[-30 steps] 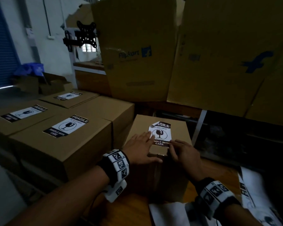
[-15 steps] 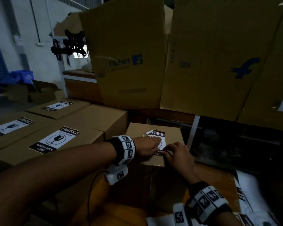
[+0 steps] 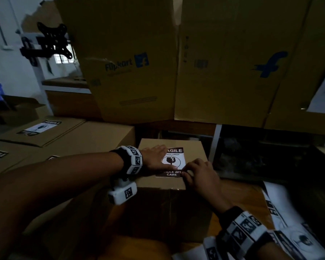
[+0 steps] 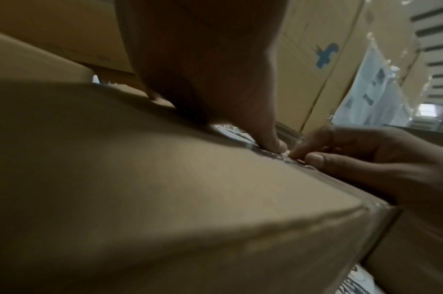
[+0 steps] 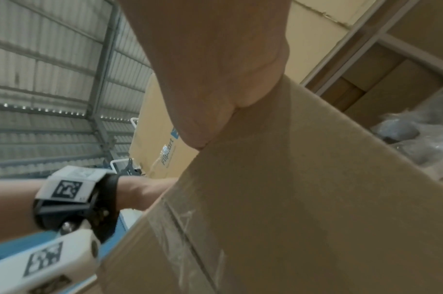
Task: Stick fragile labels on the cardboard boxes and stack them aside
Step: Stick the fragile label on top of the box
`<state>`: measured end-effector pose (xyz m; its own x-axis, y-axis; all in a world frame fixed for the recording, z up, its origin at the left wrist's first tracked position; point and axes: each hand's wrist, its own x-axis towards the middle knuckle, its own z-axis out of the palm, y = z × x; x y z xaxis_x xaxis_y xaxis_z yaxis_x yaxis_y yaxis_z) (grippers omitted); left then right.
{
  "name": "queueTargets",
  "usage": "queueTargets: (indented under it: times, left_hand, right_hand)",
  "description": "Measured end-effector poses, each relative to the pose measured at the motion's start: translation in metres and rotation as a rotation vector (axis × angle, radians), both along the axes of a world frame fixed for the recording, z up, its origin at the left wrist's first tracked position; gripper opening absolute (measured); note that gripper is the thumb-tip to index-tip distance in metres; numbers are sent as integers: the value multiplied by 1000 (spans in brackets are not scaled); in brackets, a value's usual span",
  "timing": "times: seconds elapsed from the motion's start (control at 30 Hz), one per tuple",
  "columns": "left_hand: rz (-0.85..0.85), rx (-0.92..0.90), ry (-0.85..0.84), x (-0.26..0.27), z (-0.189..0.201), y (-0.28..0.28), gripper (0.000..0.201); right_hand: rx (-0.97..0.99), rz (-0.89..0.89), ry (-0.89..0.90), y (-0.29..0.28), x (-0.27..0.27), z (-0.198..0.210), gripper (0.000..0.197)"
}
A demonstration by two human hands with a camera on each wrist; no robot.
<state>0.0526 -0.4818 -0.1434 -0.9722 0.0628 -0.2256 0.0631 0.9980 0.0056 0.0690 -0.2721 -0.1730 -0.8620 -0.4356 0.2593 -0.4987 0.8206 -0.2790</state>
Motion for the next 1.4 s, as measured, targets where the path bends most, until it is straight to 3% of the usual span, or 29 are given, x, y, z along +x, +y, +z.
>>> queueTargets:
  times: [0.17,0.27,0.43,0.5,0.6,0.7,0.83,0.9,1.2,1.33,1.4]
  left_hand:
    - [148,-108,-39,-4,2,1,120]
    - [86,-79,18,4,2,-2,106]
    - [-41,-8,-65,42,1,-7,95]
    - [-46,13,-76,48,0,-10,95]
    - [-24,44,-64,51,-4,-11,94]
    - [0,43,-48,52,-12,-10,96]
    - [13,55,-44,49,-16,-11,97]
    - [10,49,-37,49,-16,-11,96]
    - [40,39,-7,51,-17,-10,96]
    - [73,-8,69,57,-19,-5,97]
    - [92,-40,101,62,-18,-4,98]
  right_hand:
    - [11,-4,19,1,3,0,28]
    - [64,42,-37,2,1,6,26]
    - [176,173,-252,4,-19,58,29]
    - [214,194,-214,-6,-27,70,34]
    - [247,353,-134,-33,-36,65,41]
    - [397,448,-193,-54,-51,37,49]
    - [471,207,-232,-48,-73,8,77]
    - [462,169,-225,-44,-76,5,86]
    - [385,-5,-272,-44,-60,11,97]
    - [392,34,-209,-23,-50,8,98]
    - [394,37,-273,-6,-50,2,102]
